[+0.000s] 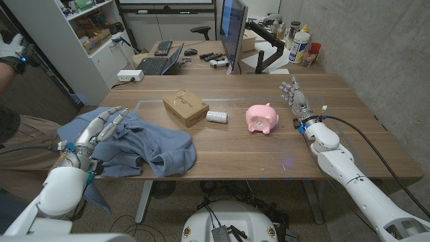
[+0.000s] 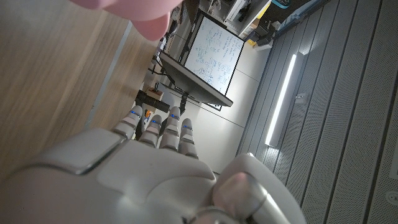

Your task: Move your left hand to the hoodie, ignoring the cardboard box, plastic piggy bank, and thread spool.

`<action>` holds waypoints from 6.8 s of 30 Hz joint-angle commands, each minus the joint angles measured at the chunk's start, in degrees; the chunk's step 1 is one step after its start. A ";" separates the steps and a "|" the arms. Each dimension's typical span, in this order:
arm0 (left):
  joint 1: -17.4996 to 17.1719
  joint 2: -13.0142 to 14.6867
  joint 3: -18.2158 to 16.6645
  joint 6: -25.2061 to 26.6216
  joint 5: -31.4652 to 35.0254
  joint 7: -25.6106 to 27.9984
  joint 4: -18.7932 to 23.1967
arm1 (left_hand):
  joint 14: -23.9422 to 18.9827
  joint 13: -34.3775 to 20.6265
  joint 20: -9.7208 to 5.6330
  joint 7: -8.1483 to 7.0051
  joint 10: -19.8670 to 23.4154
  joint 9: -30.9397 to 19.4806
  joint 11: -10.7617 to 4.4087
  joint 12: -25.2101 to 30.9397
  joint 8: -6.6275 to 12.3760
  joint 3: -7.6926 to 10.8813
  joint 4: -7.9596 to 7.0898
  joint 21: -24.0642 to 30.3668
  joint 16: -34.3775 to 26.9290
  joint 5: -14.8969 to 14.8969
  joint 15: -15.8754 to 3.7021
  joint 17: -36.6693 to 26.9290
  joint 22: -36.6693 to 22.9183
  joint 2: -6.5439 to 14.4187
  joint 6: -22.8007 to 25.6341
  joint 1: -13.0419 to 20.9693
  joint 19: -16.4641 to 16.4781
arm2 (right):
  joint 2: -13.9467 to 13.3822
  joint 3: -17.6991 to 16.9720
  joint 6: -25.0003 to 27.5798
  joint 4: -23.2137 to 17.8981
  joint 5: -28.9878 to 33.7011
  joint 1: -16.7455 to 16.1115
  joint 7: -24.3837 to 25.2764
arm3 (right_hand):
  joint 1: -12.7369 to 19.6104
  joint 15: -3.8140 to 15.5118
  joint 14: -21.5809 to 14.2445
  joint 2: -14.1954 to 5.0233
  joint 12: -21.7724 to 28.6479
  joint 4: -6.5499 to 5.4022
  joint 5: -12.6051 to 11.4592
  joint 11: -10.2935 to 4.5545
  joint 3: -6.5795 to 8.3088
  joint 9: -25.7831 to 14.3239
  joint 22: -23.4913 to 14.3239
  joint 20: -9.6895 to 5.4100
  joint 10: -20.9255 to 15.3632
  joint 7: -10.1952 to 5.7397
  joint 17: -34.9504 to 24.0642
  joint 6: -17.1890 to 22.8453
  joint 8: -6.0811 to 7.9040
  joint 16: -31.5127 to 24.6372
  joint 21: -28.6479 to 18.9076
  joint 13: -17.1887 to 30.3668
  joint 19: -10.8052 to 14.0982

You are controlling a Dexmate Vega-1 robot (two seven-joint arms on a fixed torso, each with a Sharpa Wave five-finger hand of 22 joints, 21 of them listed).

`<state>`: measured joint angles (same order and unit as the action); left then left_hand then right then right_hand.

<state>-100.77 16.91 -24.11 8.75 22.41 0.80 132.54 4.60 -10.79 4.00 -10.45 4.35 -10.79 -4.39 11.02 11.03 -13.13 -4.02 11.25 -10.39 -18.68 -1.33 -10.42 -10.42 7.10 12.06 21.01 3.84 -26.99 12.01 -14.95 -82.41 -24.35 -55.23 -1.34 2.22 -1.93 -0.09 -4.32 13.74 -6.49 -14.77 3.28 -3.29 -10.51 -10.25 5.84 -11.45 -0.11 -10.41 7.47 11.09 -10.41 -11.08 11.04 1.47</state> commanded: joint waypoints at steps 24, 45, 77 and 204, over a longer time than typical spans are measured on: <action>0.65 3.28 2.09 8.82 10.32 1.41 1.46 | 0.76 -0.11 0.56 0.15 -0.18 -0.13 -0.10 0.27 0.08 0.09 0.16 0.05 -0.32 -0.38 -0.03 -0.07 -0.15 0.16 -0.15 0.63 -0.69 | -1.11 0.46 0.23 -0.22 2.05 -0.48 1.57 | 0.07 -0.02 0.20 -1.71 -0.21 -0.04 -0.03 -0.23 0.27 -0.20 -0.19 0.13 0.02 -0.06 -0.13 0.12 -0.06 -0.21 -0.26 0.14 -0.30; 1.49 4.75 2.15 11.40 14.71 1.32 1.14 | 0.80 -0.11 0.48 0.00 -0.17 -0.13 0.00 0.36 0.14 0.11 0.22 0.12 -0.38 -0.39 0.02 -0.07 -0.15 0.08 -0.15 0.67 -0.73 | -0.76 0.47 -1.15 1.11 1.83 0.10 0.93 | 0.03 0.05 0.26 -1.60 -0.21 -0.04 -0.02 -0.17 0.24 -0.20 -0.19 0.14 0.04 -0.06 -0.13 0.14 -0.06 -0.21 -0.26 0.14 -0.32; 4.76 8.32 4.22 14.76 15.84 0.97 -3.28 | 0.46 -0.11 0.45 0.09 0.22 -0.13 -0.34 0.59 0.51 0.14 0.27 0.33 -0.57 -0.44 -0.13 -0.07 -0.15 0.00 0.67 0.66 -0.43 | -0.55 0.27 0.35 0.60 1.36 -0.45 1.43 | 0.02 0.97 0.49 -1.64 -0.16 -0.04 -0.02 -0.21 0.29 -0.20 -0.18 -0.04 -0.04 -0.07 -0.12 0.16 -0.06 -0.16 -0.29 0.13 -0.31; 11.29 23.50 9.10 25.79 10.57 -0.23 -10.60 | 0.91 -0.12 0.75 0.35 0.26 -0.13 -0.17 0.60 0.43 0.29 0.44 0.32 -0.49 -0.68 0.15 -0.07 -0.16 -0.08 0.87 0.72 -0.80 | 0.95 0.69 0.40 2.18 1.51 0.30 1.56 | -0.02 1.11 0.64 -1.67 -0.14 -0.07 0.00 -0.33 0.41 -0.20 -0.18 -0.06 -0.07 0.02 -0.08 0.31 -0.05 -0.20 -0.30 0.13 -0.40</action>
<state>-89.92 38.13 -16.00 33.21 32.26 1.05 122.20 5.16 -10.79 4.41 -10.24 4.37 -10.79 -4.39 11.26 11.25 -12.90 -3.79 11.25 -10.62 -19.13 -1.32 -10.42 -10.42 7.10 12.29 21.01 3.45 -26.20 12.82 -14.54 -80.36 -22.50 -54.56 0.13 2.22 -0.80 0.61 -4.32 13.74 -6.32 -14.77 3.07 -3.13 -10.51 -10.25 5.84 -11.25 -0.11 -10.41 7.48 11.09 -10.41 -11.08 11.03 1.47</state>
